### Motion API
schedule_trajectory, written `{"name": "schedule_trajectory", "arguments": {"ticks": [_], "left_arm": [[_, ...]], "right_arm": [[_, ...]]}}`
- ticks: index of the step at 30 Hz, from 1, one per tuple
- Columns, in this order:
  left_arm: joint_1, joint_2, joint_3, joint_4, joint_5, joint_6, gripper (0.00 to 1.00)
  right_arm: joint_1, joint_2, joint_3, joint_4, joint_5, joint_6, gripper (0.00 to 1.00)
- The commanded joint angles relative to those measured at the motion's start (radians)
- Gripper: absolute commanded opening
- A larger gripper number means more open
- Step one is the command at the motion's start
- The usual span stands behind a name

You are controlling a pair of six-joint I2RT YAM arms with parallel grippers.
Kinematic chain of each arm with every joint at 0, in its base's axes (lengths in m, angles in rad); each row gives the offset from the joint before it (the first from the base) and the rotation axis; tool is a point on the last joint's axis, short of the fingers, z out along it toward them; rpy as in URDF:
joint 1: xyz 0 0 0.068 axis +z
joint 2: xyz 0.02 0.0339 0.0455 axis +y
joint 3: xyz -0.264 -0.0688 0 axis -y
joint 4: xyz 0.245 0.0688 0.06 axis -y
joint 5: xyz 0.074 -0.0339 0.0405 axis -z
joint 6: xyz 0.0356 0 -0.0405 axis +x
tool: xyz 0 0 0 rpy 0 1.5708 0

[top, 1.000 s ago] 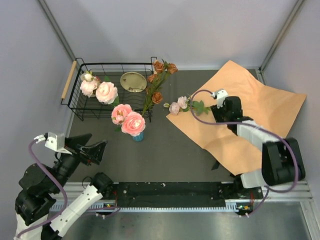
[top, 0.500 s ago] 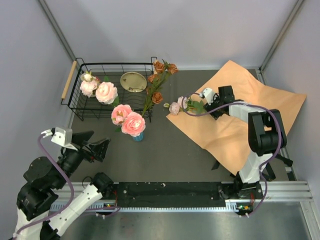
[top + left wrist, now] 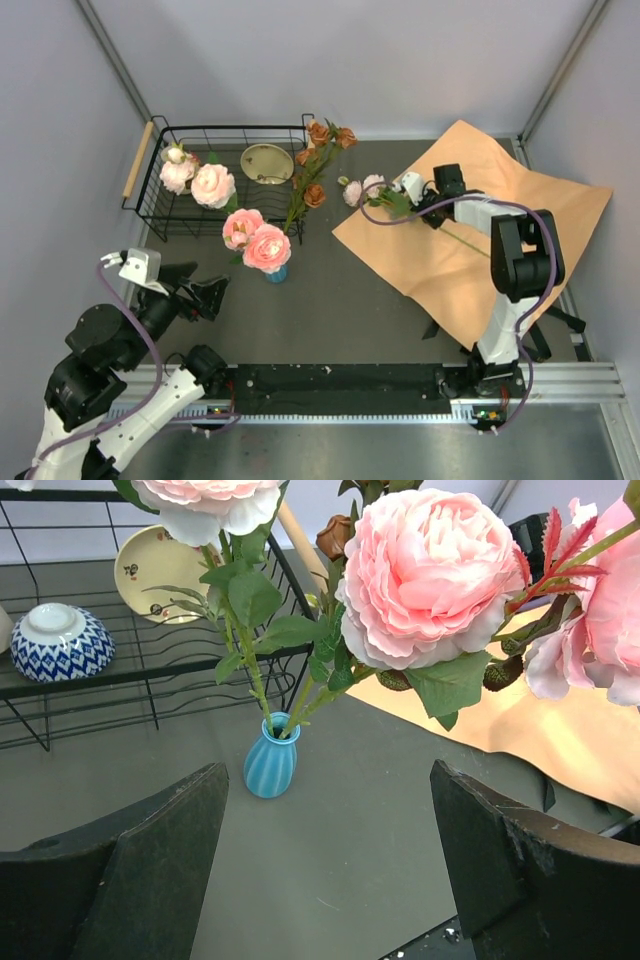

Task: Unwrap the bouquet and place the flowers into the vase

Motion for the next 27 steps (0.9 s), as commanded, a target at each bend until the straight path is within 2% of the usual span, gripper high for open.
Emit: {"name": "schedule_trajectory", "arguments": {"ticks": [1, 3, 4, 7, 8, 10, 12, 15, 17, 19, 21, 22, 24, 25, 27], "left_arm": [[-0.002, 0.002, -0.008, 0.053, 0.009, -0.030, 0.87], [-0.002, -0.009, -0.016, 0.053, 0.002, -0.039, 0.87], [-0.004, -0.012, -0.020, 0.054, -0.007, -0.043, 0.87], [-0.004, -0.019, -0.036, 0.056, -0.037, -0.071, 0.87], [-0.004, -0.024, -0.040, 0.058, -0.041, -0.083, 0.87], [-0.002, -0.029, -0.056, 0.064, -0.040, -0.091, 0.87], [-0.004, -0.036, -0.074, 0.077, -0.034, -0.100, 0.87], [-0.004, -0.036, -0.085, 0.085, -0.032, -0.105, 0.87], [-0.004, -0.036, -0.086, 0.082, -0.034, -0.106, 0.87], [-0.002, -0.039, -0.092, 0.081, -0.037, -0.108, 0.87], [-0.004, -0.043, -0.102, 0.084, -0.038, -0.111, 0.87], [-0.004, -0.043, -0.106, 0.087, -0.037, -0.112, 0.87], [-0.002, -0.041, -0.119, 0.093, -0.034, -0.114, 0.87], [-0.004, -0.041, -0.123, 0.097, -0.034, -0.115, 0.86], [-0.004, -0.035, -0.132, 0.099, -0.034, -0.118, 0.86]], "right_arm": [[-0.004, -0.017, 0.031, -0.012, -0.006, 0.016, 0.00], [-0.004, -0.066, -0.004, 0.002, 0.069, 0.056, 0.00], [-0.002, -0.141, -0.019, 0.014, 0.102, 0.073, 0.00], [-0.009, -0.300, -0.078, 0.081, 0.292, 0.197, 0.00], [-0.010, -0.350, -0.093, 0.121, 0.402, 0.225, 0.00], [-0.012, -0.462, -0.118, 0.140, 0.484, 0.288, 0.00], [-0.012, -0.525, -0.095, 0.108, 0.538, 0.438, 0.00], [-0.012, -0.693, -0.096, 0.083, 0.474, 0.631, 0.00], [-0.012, -0.852, -0.136, 0.144, 0.356, 0.731, 0.00], [-0.009, -0.942, -0.194, 0.247, 0.260, 0.815, 0.00], [-0.001, -1.039, -0.214, 0.292, 0.220, 0.865, 0.00], [0.002, -1.066, -0.222, 0.353, 0.128, 0.888, 0.00], [0.034, -1.128, -0.256, 0.446, 0.049, 0.917, 0.00], [0.053, -1.142, -0.268, 0.576, -0.025, 0.950, 0.00], [0.170, -1.153, -0.308, 0.728, -0.058, 0.984, 0.00]]}}
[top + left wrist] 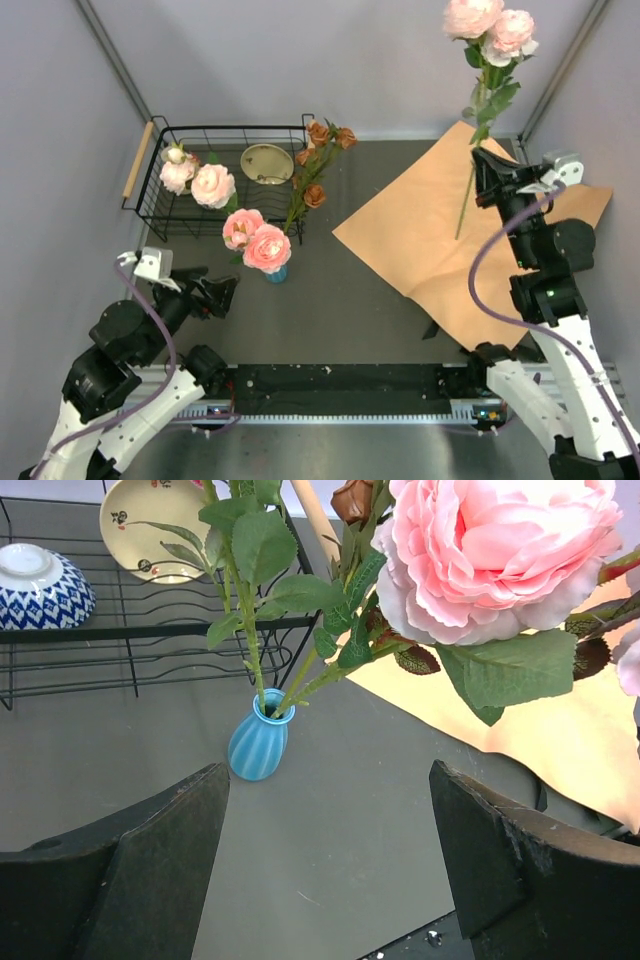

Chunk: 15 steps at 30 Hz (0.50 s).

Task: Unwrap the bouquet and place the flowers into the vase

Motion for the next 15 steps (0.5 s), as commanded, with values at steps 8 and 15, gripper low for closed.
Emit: {"name": "schedule_trajectory", "arguments": {"ticks": [8, 15], "left_arm": [[-0.003, -0.014, -0.052, 0.066, -0.018, -0.048, 0.86], [-0.001, -0.031, -0.074, 0.049, -0.032, -0.072, 0.86]], "right_arm": [[0.720, 0.190, -0.030, 0.814, -0.132, -0.194, 0.00], [0.929, 0.549, 0.020, 1.310, -0.023, -0.330, 0.00]]}}
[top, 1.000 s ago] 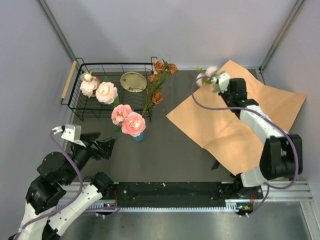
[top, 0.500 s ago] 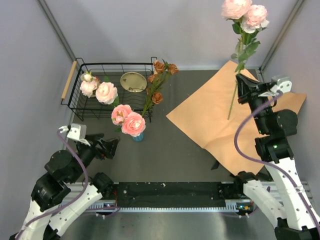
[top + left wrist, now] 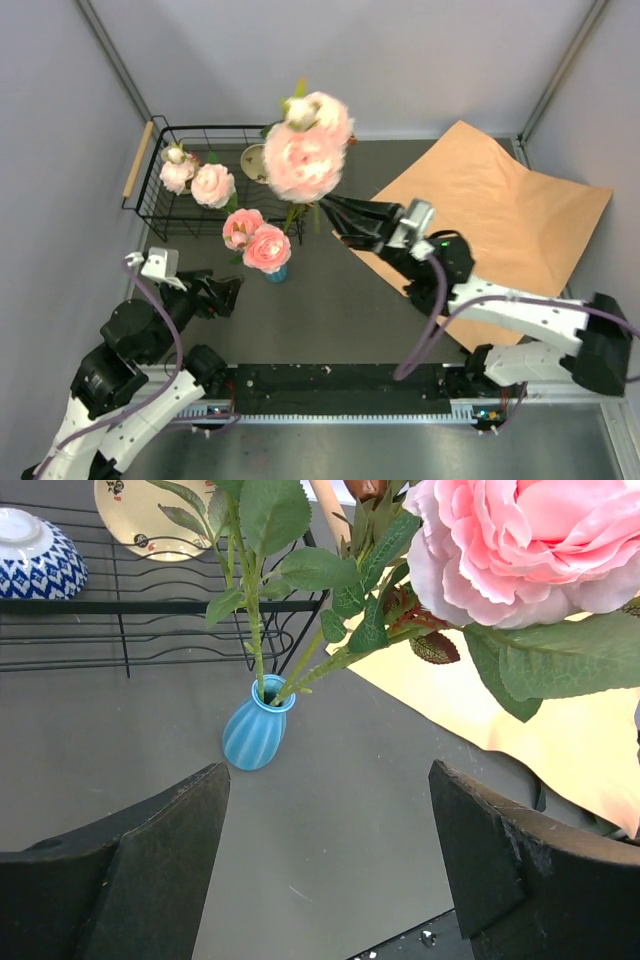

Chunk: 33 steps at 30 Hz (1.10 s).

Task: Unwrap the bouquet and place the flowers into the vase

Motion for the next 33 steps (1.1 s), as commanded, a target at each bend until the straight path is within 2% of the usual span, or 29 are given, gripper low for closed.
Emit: {"name": "schedule_trajectory", "arguments": {"ticks": [1, 4, 6, 22, 33], "left_arm": [[-0.001, -0.016, -0.009, 0.028, -0.025, -0.030, 0.86], [-0.001, -0.017, -0.013, 0.023, -0.025, -0.036, 0.86], [-0.003, -0.017, -0.013, 0.021, -0.023, -0.038, 0.86], [-0.003, -0.014, -0.016, 0.031, -0.003, -0.047, 0.86], [-0.001, -0.028, -0.016, 0.023, -0.006, -0.047, 0.86]], "right_arm": [[0.090, 0.193, 0.080, 0.442, 0.094, -0.113, 0.00], [0.097, 0.340, 0.143, 0.560, 0.128, -0.115, 0.00], [0.102, 0.402, 0.175, 0.576, 0.128, -0.126, 0.00], [0.105, 0.578, 0.318, 0.581, 0.263, -0.031, 0.00], [0.105, 0.624, 0.311, 0.579, 0.303, 0.020, 0.00]]}}
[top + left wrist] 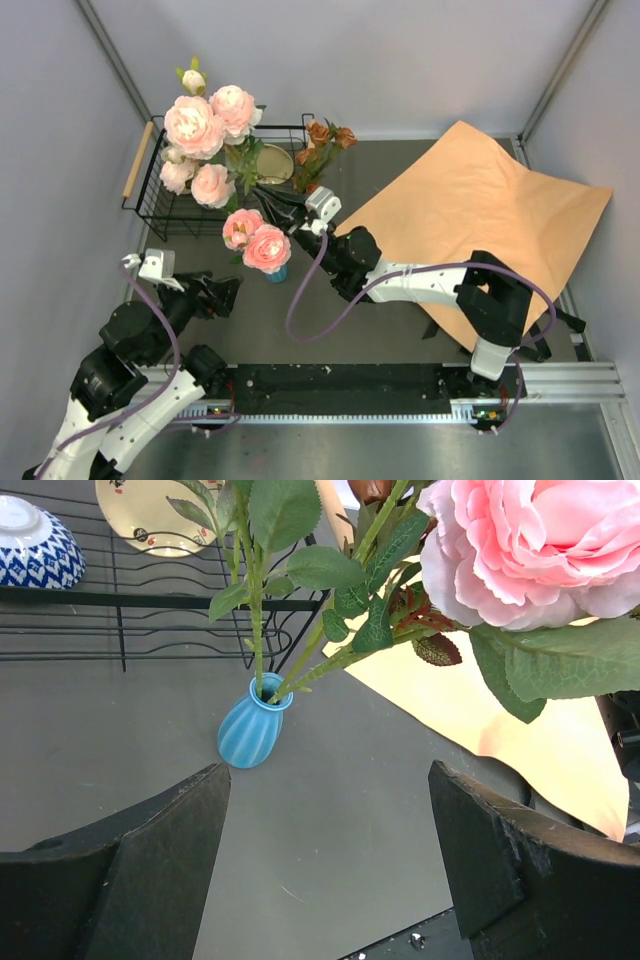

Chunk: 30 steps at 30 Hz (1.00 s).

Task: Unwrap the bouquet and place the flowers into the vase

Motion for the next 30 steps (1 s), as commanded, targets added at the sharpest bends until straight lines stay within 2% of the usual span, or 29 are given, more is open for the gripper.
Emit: {"name": "schedule_trajectory", "arguments": {"ticks": [1, 30], "left_arm": [[-0.001, -0.011, -0.010, 0.028, 0.007, -0.006, 0.86], [-0.001, -0.008, -0.006, 0.024, 0.004, 0.017, 0.87]], "right_arm": [[0.011, 0.008, 0.032, 0.316, 0.035, 0.049, 0.00], [0.008, 0.102, -0.024, 0.316, 0.052, 0.088, 0.00]]}}
